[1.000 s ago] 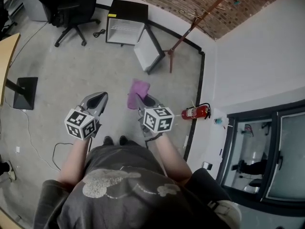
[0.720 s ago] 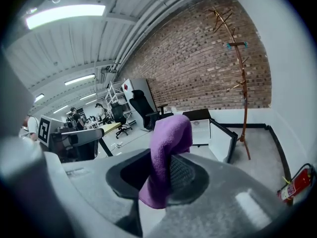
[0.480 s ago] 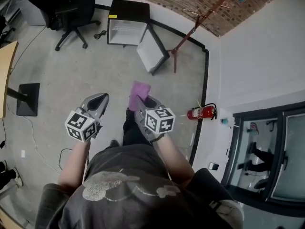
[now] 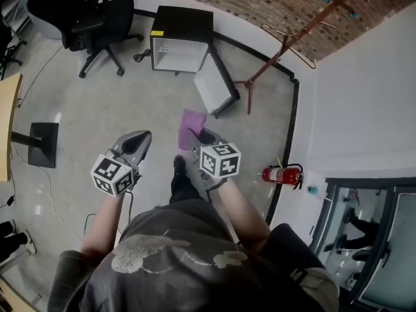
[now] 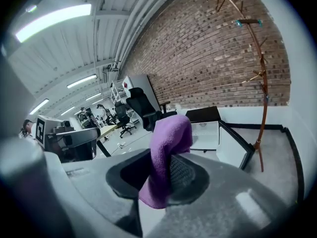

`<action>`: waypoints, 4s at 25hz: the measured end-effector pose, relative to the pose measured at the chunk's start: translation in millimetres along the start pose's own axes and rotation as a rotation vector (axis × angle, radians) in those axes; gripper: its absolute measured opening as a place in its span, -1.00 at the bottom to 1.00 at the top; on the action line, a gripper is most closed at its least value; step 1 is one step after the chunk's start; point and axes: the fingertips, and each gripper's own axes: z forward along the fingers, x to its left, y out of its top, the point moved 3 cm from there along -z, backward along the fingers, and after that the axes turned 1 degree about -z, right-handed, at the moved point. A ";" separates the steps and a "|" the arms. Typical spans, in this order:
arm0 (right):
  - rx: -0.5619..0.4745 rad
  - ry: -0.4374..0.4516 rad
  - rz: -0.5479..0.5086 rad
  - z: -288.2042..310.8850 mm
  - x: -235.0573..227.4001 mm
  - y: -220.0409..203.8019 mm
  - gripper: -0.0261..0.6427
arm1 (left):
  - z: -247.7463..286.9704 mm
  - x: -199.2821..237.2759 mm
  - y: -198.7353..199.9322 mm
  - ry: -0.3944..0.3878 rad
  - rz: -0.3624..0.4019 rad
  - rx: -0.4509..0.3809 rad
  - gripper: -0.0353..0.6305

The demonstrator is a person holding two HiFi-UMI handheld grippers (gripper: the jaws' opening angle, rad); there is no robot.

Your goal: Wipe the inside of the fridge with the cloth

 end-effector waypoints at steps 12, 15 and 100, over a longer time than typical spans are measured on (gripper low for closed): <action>0.103 0.073 -0.003 64.3 -92.5 55.9 -0.70 | 120.5 52.6 44.9 0.062 0.022 0.042 -0.84; 0.117 0.076 -0.007 72.4 -109.5 65.1 -0.70 | 137.9 63.2 57.5 0.081 0.003 0.018 -0.84; -0.357 0.374 0.116 726.3 -347.7 77.6 -0.70 | 462.9 594.3 -217.7 0.180 0.085 -0.108 -0.84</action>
